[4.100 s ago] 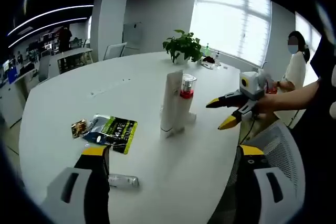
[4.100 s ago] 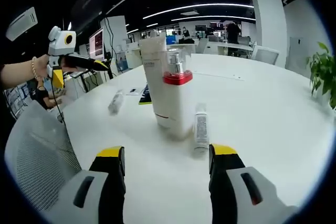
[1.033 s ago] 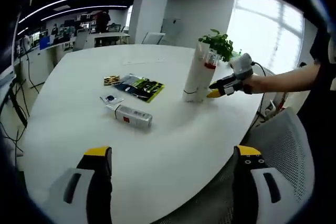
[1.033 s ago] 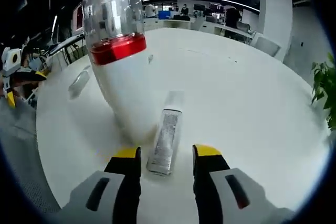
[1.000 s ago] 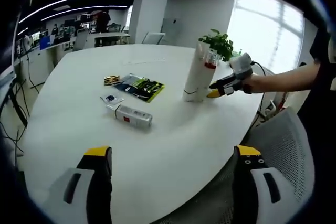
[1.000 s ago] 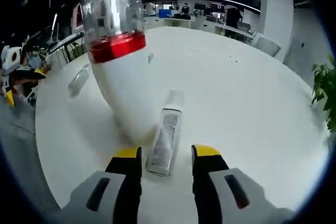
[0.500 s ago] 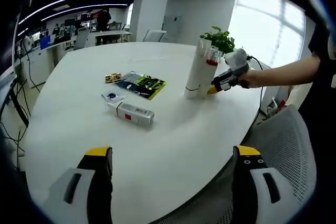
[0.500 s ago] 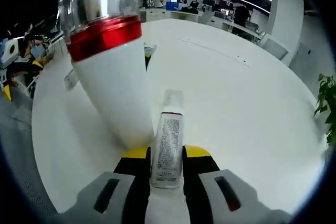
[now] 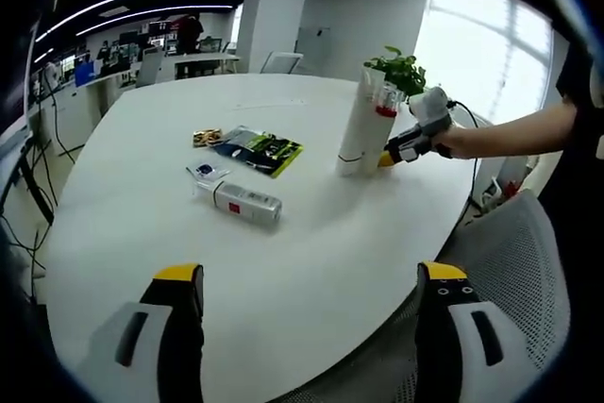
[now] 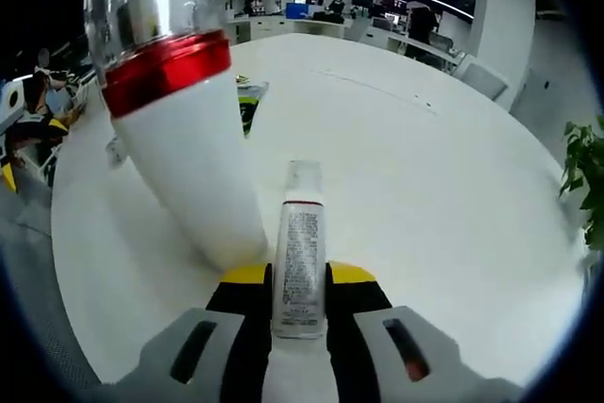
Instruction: Arrange the skincare products in the storage area until every visible bottle or jar stands upright without overlapping.
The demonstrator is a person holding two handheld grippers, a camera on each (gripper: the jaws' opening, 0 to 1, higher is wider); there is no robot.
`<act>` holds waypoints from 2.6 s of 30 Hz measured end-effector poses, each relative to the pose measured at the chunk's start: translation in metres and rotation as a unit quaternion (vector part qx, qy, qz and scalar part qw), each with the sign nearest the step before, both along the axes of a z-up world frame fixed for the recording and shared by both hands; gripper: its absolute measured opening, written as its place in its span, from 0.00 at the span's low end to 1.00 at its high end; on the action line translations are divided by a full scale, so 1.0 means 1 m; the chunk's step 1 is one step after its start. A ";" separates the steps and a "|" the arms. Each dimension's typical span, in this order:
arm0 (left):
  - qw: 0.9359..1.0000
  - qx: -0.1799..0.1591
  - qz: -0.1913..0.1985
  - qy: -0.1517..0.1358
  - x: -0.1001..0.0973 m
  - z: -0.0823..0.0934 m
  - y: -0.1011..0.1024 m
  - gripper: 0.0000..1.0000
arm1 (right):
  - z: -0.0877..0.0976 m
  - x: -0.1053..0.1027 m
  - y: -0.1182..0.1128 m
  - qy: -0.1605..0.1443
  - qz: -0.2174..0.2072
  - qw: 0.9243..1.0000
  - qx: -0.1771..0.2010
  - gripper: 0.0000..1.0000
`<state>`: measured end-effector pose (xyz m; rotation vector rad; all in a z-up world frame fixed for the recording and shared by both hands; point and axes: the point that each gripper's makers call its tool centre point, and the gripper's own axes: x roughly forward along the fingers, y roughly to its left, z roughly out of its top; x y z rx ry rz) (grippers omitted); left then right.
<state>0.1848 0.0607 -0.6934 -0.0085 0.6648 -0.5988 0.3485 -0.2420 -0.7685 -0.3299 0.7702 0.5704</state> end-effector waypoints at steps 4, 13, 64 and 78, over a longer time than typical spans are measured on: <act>1.000 -0.001 0.006 -0.003 0.001 0.001 0.002 0.90 | 0.000 -0.001 0.000 0.002 -0.002 1.000 0.002 0.20; 1.000 0.016 0.018 -0.012 0.004 0.004 0.008 0.90 | 0.003 -0.009 -0.003 0.010 -0.040 0.998 0.043 0.20; 0.995 -0.067 -0.065 -0.033 0.003 0.055 -0.020 0.87 | 0.058 -0.135 0.005 0.007 -0.159 0.975 0.154 0.20; 0.990 -0.098 -0.089 -0.042 -0.011 0.071 -0.033 0.89 | 0.081 -0.153 0.045 -0.007 -0.104 0.983 0.151 0.20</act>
